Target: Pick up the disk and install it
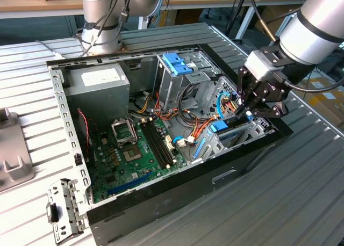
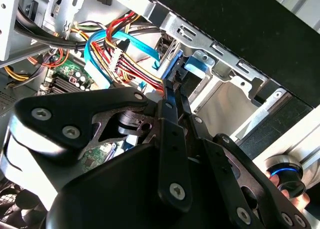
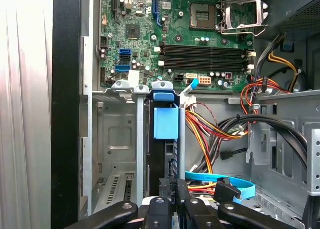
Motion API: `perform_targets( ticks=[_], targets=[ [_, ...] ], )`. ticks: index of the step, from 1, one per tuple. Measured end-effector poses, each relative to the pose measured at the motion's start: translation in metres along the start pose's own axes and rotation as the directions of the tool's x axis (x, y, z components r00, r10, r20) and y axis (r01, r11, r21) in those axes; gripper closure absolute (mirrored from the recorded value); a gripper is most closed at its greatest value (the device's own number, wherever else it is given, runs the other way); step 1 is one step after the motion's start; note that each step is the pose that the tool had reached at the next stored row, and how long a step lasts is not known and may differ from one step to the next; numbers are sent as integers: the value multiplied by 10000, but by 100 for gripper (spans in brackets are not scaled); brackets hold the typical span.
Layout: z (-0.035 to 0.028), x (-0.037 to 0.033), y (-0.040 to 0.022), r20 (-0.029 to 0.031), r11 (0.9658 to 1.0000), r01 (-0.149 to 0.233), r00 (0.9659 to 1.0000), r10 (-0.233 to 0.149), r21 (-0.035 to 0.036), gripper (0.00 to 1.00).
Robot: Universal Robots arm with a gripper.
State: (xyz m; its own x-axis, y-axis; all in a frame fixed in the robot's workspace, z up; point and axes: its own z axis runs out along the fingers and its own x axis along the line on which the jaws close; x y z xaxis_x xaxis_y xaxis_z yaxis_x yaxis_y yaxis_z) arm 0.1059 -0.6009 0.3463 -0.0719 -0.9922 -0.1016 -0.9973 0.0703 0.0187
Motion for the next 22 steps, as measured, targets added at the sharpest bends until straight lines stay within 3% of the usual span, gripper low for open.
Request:
perform_targets(
  ticks=[6,10,18,22],
  targets=[
    [28,2,-5,13,10000,-4,10000,4,-40,83],
    [-11,-2,-11,15,10000,-4,10000,4,-40,83],
    [-10,-15,-59,14,10000,-11,10000,11,-88,83],
    [0,-19,-60,54,10000,-8,10000,8,-93,83]
  ],
)
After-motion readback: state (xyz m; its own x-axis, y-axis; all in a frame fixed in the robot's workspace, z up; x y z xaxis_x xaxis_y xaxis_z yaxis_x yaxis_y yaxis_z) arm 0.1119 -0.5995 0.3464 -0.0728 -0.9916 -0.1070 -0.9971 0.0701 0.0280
